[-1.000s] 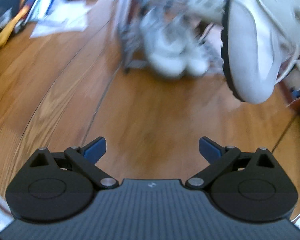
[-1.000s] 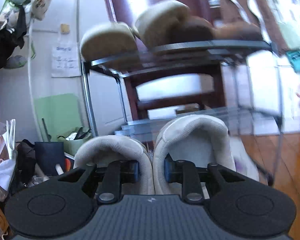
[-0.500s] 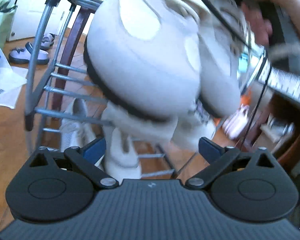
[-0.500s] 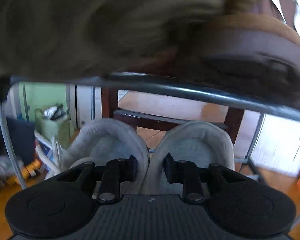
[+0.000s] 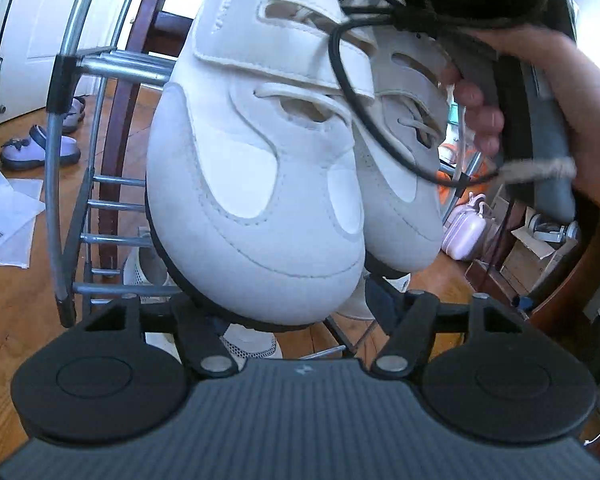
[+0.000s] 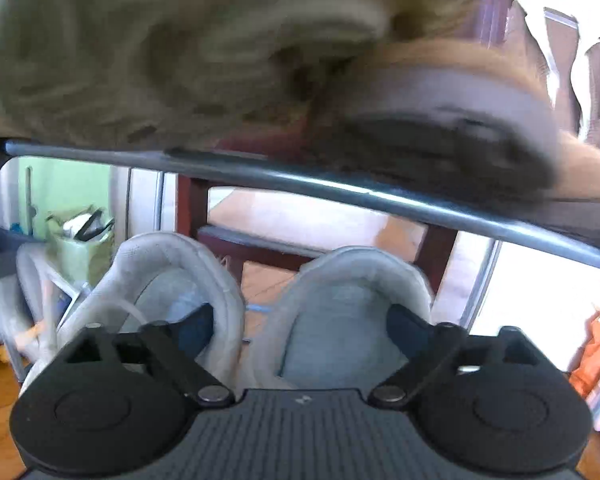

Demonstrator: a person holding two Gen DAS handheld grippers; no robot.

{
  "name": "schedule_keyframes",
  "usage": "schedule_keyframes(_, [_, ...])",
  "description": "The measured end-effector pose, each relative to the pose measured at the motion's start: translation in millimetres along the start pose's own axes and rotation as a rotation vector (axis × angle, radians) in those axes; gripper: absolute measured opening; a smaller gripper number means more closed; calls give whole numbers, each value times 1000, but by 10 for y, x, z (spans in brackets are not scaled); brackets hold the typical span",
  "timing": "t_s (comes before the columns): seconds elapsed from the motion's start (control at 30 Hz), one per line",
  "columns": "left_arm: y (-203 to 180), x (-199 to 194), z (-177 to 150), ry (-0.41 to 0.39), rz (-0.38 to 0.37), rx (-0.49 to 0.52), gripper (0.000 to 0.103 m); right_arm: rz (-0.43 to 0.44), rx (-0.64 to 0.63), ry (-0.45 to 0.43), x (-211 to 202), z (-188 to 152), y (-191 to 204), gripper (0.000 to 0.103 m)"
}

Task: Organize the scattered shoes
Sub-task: 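Lift the velcro sneakers with the right tool and place them on the rack shelf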

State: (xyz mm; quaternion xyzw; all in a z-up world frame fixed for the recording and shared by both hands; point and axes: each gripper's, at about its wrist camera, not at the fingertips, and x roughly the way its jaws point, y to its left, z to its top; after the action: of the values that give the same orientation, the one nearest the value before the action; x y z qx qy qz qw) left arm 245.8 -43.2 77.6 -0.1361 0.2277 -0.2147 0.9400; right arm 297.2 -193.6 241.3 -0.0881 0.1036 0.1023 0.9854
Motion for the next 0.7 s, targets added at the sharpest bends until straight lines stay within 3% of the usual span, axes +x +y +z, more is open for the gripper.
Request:
schedule_keyframes(0.33, [-34,-138,255,4,-25,28,66,-55,9,-213,-806,-238,-124,101])
schedule_keyframes(0.43, [-83,-166,382,1,-31,60,67,-70,73,-180,-1065,-286,-280,102])
schedule_keyframes(0.5, [-95,-199,458,-10,-37,63,69,-27,220,-110,-1149,-411,-475,102])
schedule_keyframes(0.53, [-95,-227,525,-24,-36,66,69,-11,259,-95,-1008,-450,-445,98])
schedule_keyframes(0.57, [-97,-241,579,-33,-16,73,69,16,306,-62,-940,-542,-483,83])
schedule_keyframes(0.63, [-86,-220,668,-26,40,86,68,111,435,45,-907,-770,-667,64])
schedule_keyframes(0.7, [-22,-160,706,15,39,70,68,204,580,72,-883,-955,-790,60])
